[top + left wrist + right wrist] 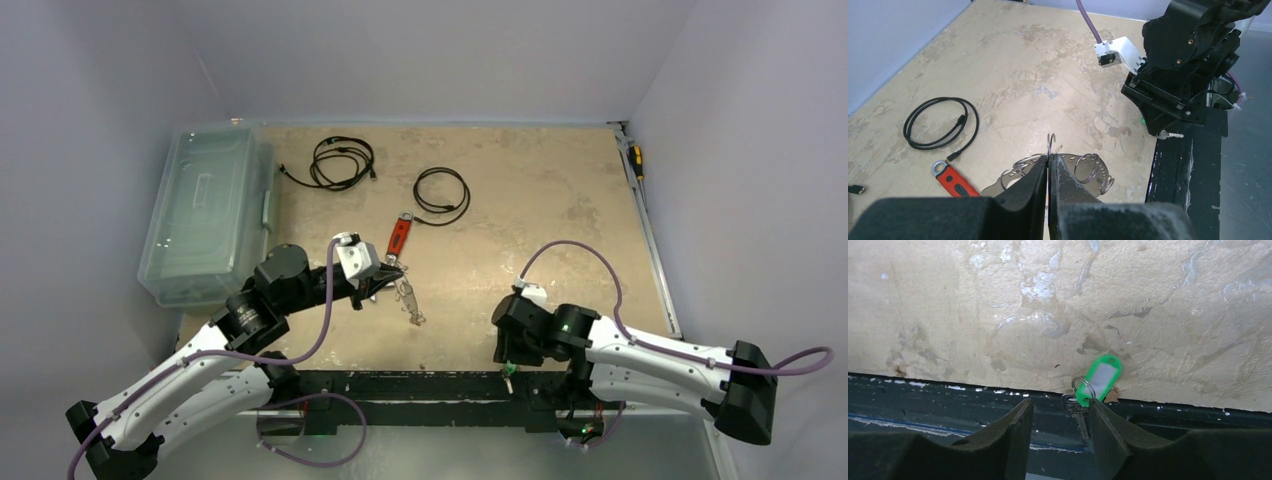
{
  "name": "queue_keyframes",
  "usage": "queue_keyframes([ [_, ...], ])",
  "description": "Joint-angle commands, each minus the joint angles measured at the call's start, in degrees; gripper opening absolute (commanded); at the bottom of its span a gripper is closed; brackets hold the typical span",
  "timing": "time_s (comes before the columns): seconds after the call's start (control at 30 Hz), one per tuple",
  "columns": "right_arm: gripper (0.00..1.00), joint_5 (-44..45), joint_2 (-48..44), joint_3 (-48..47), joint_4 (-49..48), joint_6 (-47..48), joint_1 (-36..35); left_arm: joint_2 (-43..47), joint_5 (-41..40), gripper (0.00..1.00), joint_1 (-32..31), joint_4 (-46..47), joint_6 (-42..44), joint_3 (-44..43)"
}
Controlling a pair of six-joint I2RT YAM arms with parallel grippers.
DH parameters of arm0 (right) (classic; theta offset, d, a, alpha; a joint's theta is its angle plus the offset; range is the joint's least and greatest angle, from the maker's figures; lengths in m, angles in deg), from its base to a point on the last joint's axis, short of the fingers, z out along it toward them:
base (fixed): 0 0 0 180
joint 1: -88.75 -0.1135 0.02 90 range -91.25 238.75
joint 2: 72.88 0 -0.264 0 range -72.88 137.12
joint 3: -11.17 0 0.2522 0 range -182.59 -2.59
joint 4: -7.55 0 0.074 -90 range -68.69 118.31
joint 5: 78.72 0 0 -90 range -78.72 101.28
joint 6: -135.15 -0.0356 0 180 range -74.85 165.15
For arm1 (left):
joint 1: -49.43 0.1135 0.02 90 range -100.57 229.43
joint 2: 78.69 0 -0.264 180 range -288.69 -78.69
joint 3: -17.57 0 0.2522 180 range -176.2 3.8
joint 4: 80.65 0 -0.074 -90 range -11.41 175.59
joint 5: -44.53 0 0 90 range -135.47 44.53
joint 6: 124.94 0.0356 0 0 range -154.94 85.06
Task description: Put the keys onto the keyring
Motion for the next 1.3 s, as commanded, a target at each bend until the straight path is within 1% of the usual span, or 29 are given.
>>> queue_keyframes([
  [0.0, 0.49, 2.06, 3.28, 0.2, -0.05, -2.76, -0.27, 0.69, -0.55, 0.0, 0.07, 1.93, 0.43, -2.05],
  [0.17, 0.48, 2.79, 6.62, 0.5, -1.22, -2.93, -0.27, 0.6, -0.43, 0.0, 0.03, 1.84, 0.47, -2.12],
  [0.27, 0.46, 3.13, 7.44, 0.71, -1.71, -3.0, -0.27, 0.73, -0.59, 0.0, 0.0, 1.87, 0.43, -2.1],
  [0.37, 0.4, 3.08, 8.24, 0.93, -2.6, -2.71, -0.27, 0.77, -0.58, 0.0, 0.05, 1.86, 0.42, -2.08],
  [0.47, 0.27, 2.53, 8.66, 1.16, -4.13, -2.03, -0.28, 0.69, -0.6, 0.0, -0.01, 1.89, 0.41, -2.05],
  [0.57, 0.22, 2.1, 9.39, 1.48, -5.0, -1.53, -0.28, 0.61, -0.62, 0.0, 0.05, 1.88, 0.45, -2.14],
  [0.77, 0.2, 0.74, 10.3, 2.46, -6.95, -0.43, -0.28, 0.6, -0.65, 0.0, 0.04, 1.81, 0.46, -2.07],
  [0.9, 0.21, 0.15, 10.48, 2.99, -7.81, 0.28, -0.27, 0.6, -0.71, 0.0, 0.05, 1.8, 0.41, -2.08],
  [0.97, 0.2, -0.2, 10.7, 3.36, -8.57, 0.65, -0.27, 0.6, -0.73, 0.0, 0.02, 1.8, 0.43, -2.08],
  [1.03, 0.14, -0.37, 11.11, 3.69, -9.21, 0.84, -0.27, 0.6, -0.83, 0.0, 0.06, 1.76, 0.46, -2.07],
  [1.07, 0.09, -0.3, 11.3, 3.64, -9.29, 0.95, -0.3, 0.6, -0.85, 0.0, 0.05, 1.75, 0.44, -2.1],
  [1.1, 0.03, -0.12, 11.5, 3.56, -9.3, 0.96, -0.28, 0.6, -0.85, 0.0, 0.01, 1.79, 0.43, -2.08],
  [1.13, 0.0, 0.01, 11.61, 3.47, -9.31, 0.96, -0.28, 0.6, -0.83, 0.0, 0.06, 1.73, 0.41, -2.07],
  [1.27, 0.0, 0.15, 11.65, 3.31, -10.19, 1.76, -0.32, 0.69, -0.93, 0.0, -0.01, 1.72, 0.54, -2.08],
])
